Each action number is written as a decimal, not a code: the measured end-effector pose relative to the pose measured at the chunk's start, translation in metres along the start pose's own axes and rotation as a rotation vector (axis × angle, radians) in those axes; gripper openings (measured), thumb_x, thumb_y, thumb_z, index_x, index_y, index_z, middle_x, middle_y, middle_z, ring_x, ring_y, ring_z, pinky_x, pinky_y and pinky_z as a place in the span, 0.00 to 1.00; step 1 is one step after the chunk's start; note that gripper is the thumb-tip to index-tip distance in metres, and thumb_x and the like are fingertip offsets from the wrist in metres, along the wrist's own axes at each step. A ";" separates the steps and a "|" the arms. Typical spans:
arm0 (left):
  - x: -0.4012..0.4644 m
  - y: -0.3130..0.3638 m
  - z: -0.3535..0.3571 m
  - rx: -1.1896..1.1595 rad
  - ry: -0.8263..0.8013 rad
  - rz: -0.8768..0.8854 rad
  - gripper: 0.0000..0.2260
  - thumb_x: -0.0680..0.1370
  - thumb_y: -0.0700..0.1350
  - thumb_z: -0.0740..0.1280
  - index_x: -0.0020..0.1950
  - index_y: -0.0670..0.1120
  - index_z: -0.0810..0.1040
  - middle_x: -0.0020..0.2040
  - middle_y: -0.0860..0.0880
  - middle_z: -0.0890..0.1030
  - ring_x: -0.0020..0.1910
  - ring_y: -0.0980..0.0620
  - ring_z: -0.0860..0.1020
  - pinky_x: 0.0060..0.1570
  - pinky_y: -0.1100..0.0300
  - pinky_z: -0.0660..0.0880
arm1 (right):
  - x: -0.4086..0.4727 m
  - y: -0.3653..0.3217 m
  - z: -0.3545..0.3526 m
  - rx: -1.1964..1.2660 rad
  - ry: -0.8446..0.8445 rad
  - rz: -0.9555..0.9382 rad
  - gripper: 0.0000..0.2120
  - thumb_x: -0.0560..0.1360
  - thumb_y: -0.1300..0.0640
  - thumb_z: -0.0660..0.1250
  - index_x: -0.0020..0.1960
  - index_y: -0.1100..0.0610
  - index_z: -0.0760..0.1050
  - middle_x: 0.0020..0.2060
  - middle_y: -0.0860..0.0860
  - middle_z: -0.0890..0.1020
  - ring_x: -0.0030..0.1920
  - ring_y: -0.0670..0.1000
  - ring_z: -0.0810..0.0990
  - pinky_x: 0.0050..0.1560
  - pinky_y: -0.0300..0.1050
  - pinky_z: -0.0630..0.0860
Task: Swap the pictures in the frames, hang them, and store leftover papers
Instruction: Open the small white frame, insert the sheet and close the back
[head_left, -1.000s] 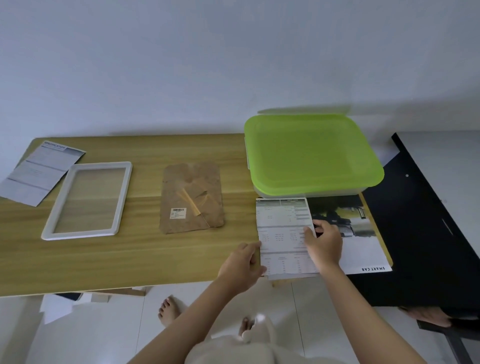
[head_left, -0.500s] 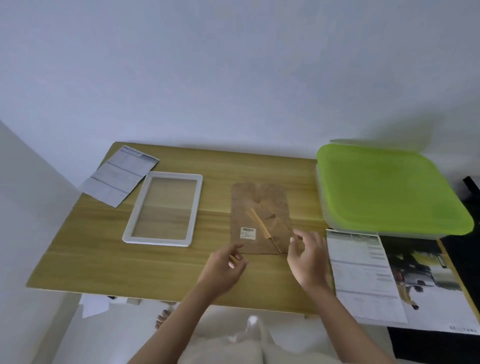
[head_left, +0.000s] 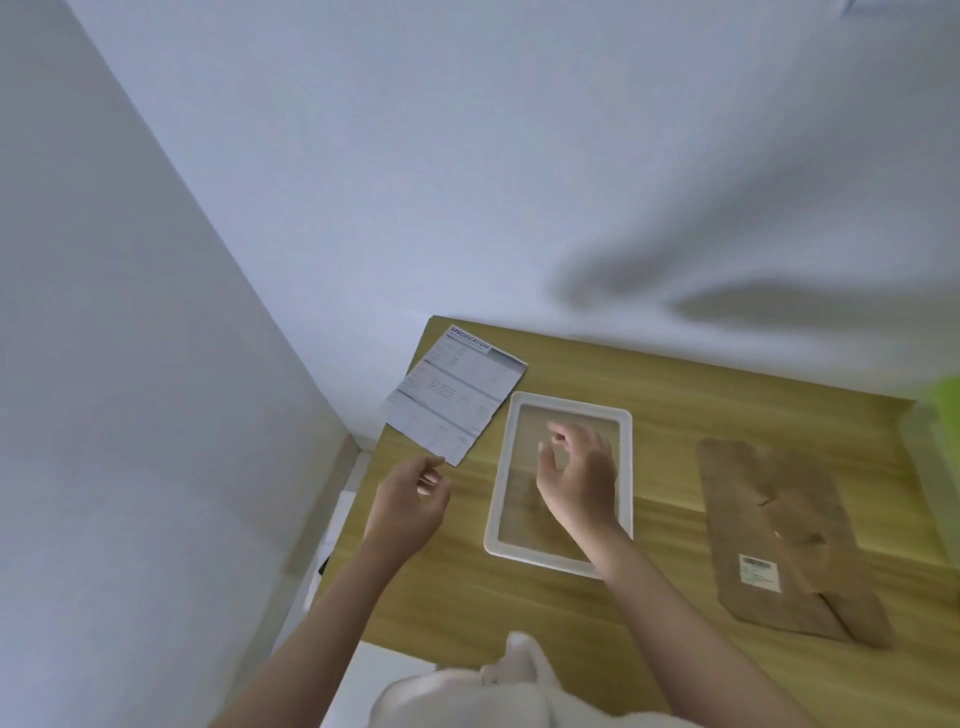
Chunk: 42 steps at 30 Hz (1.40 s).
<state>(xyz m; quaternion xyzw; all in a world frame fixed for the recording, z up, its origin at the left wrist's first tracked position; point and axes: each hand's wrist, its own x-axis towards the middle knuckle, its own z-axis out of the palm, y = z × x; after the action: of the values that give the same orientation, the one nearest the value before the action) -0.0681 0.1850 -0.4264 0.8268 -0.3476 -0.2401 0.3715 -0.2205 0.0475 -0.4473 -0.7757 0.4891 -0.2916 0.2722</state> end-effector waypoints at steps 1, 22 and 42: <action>0.007 -0.006 -0.007 0.013 0.018 -0.006 0.12 0.74 0.44 0.68 0.57 0.45 0.78 0.47 0.53 0.78 0.44 0.57 0.77 0.45 0.68 0.73 | 0.006 -0.008 0.007 -0.019 -0.017 0.004 0.11 0.72 0.60 0.68 0.54 0.57 0.78 0.45 0.52 0.81 0.48 0.56 0.78 0.50 0.51 0.74; 0.107 -0.051 -0.029 -0.027 -0.021 -0.129 0.21 0.72 0.43 0.70 0.64 0.47 0.73 0.59 0.50 0.74 0.56 0.54 0.73 0.58 0.59 0.72 | 0.135 -0.044 0.070 -0.596 -0.489 0.255 0.39 0.61 0.33 0.73 0.62 0.55 0.66 0.62 0.56 0.65 0.63 0.58 0.65 0.61 0.54 0.67; 0.103 -0.031 -0.060 -0.304 0.050 -0.213 0.11 0.70 0.38 0.71 0.49 0.50 0.81 0.41 0.52 0.82 0.38 0.52 0.79 0.40 0.60 0.78 | 0.125 -0.072 0.054 0.159 -0.248 0.151 0.31 0.70 0.64 0.71 0.70 0.55 0.65 0.42 0.48 0.73 0.39 0.46 0.75 0.38 0.33 0.72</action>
<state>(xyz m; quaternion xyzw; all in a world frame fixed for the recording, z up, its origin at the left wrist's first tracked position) 0.0495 0.1487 -0.4285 0.7987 -0.2086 -0.3073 0.4734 -0.0949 -0.0329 -0.4103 -0.7428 0.4840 -0.2103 0.4120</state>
